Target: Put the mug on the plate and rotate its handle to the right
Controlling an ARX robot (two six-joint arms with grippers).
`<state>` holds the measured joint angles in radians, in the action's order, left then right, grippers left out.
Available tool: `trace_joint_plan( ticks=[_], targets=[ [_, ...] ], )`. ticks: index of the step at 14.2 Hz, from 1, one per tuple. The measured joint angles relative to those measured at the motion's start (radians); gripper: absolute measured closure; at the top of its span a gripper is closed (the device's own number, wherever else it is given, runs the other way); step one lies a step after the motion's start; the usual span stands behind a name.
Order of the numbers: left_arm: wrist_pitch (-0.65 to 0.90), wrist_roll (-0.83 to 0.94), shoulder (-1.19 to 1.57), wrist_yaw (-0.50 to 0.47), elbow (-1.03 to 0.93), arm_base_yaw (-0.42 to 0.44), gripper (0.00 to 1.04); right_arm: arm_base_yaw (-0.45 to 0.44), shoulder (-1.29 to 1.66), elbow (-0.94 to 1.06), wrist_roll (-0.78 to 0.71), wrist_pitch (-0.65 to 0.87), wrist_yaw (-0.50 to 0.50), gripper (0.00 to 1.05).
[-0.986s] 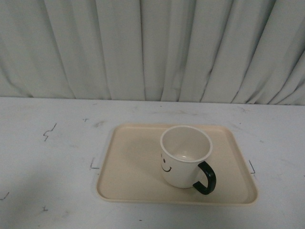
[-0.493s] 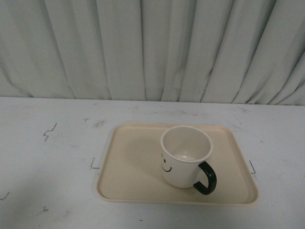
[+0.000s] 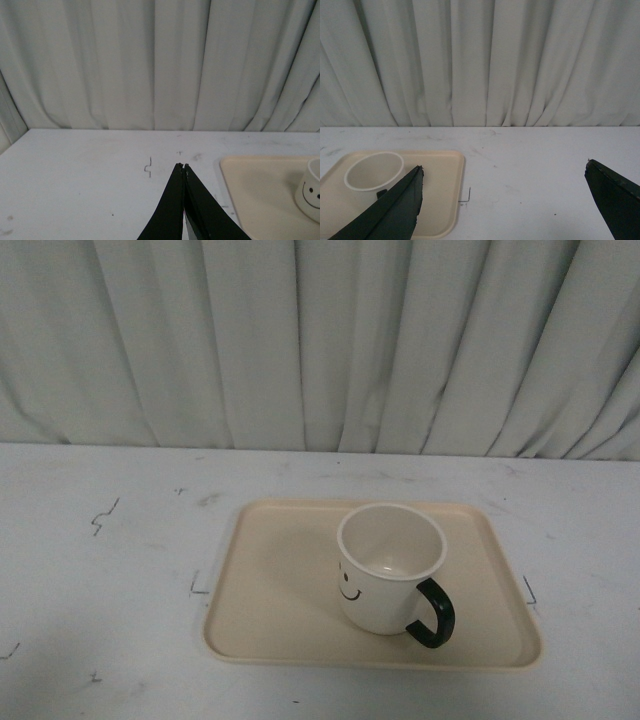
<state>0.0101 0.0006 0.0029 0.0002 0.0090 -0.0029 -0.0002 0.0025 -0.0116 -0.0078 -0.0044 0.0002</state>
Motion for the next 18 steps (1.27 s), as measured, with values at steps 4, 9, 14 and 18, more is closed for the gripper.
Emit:
trace_joint_plan(
  ticks=[4,9,14,18],
  targets=[
    [-0.013,0.000,0.002,0.000,0.000,0.000,0.76,0.000,0.000,0.000,0.000,0.001,0.000,0.06],
    [-0.014,0.000,0.002,0.000,0.000,0.000,0.12,0.007,0.184,-0.097,-0.010,-0.193,-0.010,0.06],
    [-0.013,0.000,0.002,0.000,0.000,0.000,0.07,0.144,0.991,-0.464,0.044,-0.034,-0.078,0.07],
    [-0.013,0.000,0.002,0.000,0.000,0.000,0.07,0.184,1.429,-0.817,0.077,-0.140,-0.080,0.07]
  ],
)
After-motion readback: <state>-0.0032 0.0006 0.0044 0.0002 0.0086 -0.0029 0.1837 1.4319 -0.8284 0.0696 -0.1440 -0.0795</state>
